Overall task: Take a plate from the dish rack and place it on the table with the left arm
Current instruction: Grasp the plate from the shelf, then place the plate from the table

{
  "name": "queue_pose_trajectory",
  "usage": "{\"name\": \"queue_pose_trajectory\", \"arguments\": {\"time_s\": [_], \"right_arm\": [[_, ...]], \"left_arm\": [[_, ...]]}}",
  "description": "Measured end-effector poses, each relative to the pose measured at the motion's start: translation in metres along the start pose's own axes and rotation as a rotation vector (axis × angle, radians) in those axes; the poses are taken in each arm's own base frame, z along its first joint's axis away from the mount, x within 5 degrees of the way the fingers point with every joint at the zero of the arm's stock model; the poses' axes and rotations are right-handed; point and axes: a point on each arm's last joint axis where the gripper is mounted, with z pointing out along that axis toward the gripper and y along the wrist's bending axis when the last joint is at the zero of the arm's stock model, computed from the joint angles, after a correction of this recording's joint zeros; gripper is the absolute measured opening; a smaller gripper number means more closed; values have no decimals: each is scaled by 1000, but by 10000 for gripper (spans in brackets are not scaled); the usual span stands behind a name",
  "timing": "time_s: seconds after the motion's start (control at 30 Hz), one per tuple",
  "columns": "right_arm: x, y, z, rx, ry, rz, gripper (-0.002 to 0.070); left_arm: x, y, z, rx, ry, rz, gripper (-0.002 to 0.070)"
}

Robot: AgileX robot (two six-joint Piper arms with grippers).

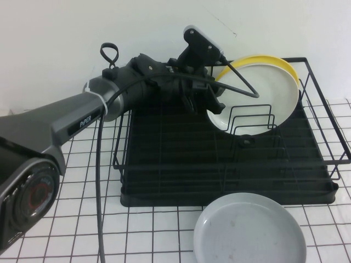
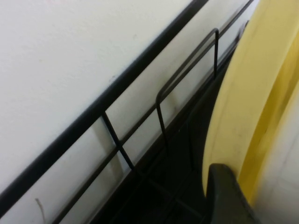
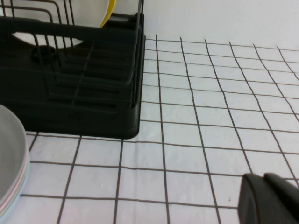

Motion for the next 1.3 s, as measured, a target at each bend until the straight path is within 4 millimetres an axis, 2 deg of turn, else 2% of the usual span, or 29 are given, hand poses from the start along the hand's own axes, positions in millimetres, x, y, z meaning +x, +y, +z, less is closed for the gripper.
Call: {"name": "queue_pose_trajectory", "arguments": {"time_s": [0.23,0.3,0.4,0.47,0.7,0.83,1.0,1.17,1.3], "right_arm": [[0,0,0,0,0,0,-3],[0,0,0,0,0,0,-3],[0,0,0,0,0,0,-3],[0,0,0,0,0,0,-3],[0,0,0,0,0,0,-3],[0,0,0,0,0,0,-3],[0,0,0,0,0,0,-3],[0,0,0,0,0,0,-3],[0,0,0,0,0,0,-3]], "left_arm": [[0,0,1,5,-5,21,225],[0,0,1,5,-5,22,183],[0,0,1,5,-6,22,83],[0,0,1,0,-9,22,48],[-10,1,-7,-9,-27,44,46],[-36,1,-31,-22,-85,65,44],[-76,-3,-73,-29,-178,81,40],[-114,-15,-130,24,-239,76,39],[-128,-24,-176,33,-163,55,39]]}}
